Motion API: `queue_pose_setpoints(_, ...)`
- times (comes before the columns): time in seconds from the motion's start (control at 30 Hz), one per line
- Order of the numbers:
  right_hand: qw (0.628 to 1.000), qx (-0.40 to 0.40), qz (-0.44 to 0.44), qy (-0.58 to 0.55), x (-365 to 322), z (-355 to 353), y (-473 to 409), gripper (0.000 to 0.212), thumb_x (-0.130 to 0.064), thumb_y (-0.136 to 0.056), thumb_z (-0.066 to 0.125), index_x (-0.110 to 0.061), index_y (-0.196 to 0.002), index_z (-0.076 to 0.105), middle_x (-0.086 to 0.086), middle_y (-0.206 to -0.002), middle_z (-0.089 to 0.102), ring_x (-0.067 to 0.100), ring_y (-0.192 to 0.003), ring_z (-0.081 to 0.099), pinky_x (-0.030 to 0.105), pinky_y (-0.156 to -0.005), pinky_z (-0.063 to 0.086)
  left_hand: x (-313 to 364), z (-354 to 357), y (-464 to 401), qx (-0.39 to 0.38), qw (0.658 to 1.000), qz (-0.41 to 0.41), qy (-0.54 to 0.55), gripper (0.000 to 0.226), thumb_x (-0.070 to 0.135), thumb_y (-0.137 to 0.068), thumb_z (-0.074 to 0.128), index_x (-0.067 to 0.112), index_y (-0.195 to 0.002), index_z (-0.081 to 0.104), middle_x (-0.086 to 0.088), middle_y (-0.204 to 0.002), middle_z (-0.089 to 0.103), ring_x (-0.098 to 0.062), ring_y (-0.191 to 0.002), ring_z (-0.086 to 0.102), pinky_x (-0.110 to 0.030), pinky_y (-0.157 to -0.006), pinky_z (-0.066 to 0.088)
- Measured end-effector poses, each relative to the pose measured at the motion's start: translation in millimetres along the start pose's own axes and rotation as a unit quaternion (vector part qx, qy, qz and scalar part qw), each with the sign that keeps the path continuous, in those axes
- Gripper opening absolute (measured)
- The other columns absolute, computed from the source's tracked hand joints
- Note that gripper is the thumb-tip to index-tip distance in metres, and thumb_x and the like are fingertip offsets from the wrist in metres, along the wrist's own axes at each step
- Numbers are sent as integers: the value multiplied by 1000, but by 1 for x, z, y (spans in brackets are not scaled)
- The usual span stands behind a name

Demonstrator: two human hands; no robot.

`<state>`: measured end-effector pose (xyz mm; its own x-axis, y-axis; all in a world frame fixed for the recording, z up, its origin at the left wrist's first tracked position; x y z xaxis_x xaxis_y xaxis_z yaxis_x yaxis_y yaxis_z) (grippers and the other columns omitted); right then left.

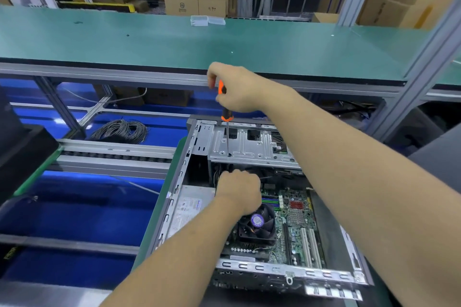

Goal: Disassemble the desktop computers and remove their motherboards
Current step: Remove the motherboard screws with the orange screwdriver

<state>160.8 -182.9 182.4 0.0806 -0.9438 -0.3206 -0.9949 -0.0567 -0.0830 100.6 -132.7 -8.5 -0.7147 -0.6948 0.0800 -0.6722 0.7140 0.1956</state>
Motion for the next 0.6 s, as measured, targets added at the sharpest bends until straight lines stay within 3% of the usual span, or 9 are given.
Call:
queue_pose_setpoints(0.13,997,54,21,-41,21,5,1,28,-16,-85,67,-20,-110,53,0,-95,46,19,-86,48,31,-70,41,-9,14,-19,-109,978,-86,153,12,14,-92,48,10,-81,51,-15,-102,67,-31,-82,57,-33,-73,47)
queue_pose_setpoints(0.2,992,89,30,-82,28,8,0,35,-33,-87,73,-23,-116,55,2,-102,41,16,-82,49,30,-74,40,-20,14,-26,-119,962,-134,206,17,6,-92,46,6,-75,49,-16,-86,64,-30,-73,58,-29,-61,44)
queue_pose_setpoints(0.27,989,116,20,-88,26,12,-1,42,-31,-89,72,-22,-125,53,1,-106,39,19,-84,49,30,-80,39,-30,11,-35,-101,928,-188,307,26,3,-96,43,7,-70,45,-12,-76,55,-30,-70,54,-30,-59,44)
queue_pose_setpoints(0.33,985,143,-2,-98,20,15,1,50,-20,-88,74,-22,-131,48,0,-108,42,21,-92,47,30,-83,37,-37,14,-43,-89,876,-236,410,20,5,-101,40,2,-97,59,-19,-110,64,-37,-106,61,-37,-89,52)
queue_pose_setpoints(0.37,982,155,-9,-110,18,16,2,53,-16,-86,75,-22,-131,46,-2,-107,44,21,-93,47,30,-81,37,-42,17,-44,-92,846,-260,456,28,5,-102,39,-2,-121,58,-22,-133,58,-38,-126,54,-40,-104,48)
queue_pose_setpoints(0.43,976,168,-9,-136,19,17,6,53,-12,-83,76,-22,-127,47,-4,-103,53,21,-90,50,31,-78,42,-43,18,-39,-145,803,-272,509,45,2,-101,35,-3,-146,40,-23,-152,41,-36,-140,41,-39,-112,41)
queue_pose_setpoints(0.5,974,171,0,-150,25,16,10,48,-13,-83,76,-21,-124,53,0,-107,61,21,-89,53,32,-81,46,-46,10,-37,-191,849,-224,440,39,0,-99,35,-1,-135,50,-19,-136,56,-34,-120,58,-35,-94,49)
queue_pose_setpoints(0.53,973,173,0,-153,28,15,11,48,-14,-83,77,-22,-125,56,1,-112,63,20,-91,54,30,-85,46,-49,0,-36,-193,889,-194,368,26,-1,-97,36,-1,-109,59,-16,-109,62,-30,-93,61,-35,-78,48)
queue_pose_setpoints(0.6,972,176,1,-153,30,14,12,51,-19,-83,77,-24,-130,57,1,-120,63,18,-98,54,28,-92,45,-55,-16,-38,-187,928,-151,283,25,-5,-91,36,6,-72,46,-10,-75,48,-23,-66,42,-35,-62,37)
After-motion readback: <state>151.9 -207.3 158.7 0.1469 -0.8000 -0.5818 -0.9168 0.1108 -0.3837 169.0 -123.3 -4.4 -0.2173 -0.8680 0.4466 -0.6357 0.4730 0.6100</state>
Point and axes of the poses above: each hand's wrist, its own y-axis away from the middle knuckle, its own z-axis out of the palm, x = y × z, the point moved 4 cm from there along -y, towards the middle knuckle
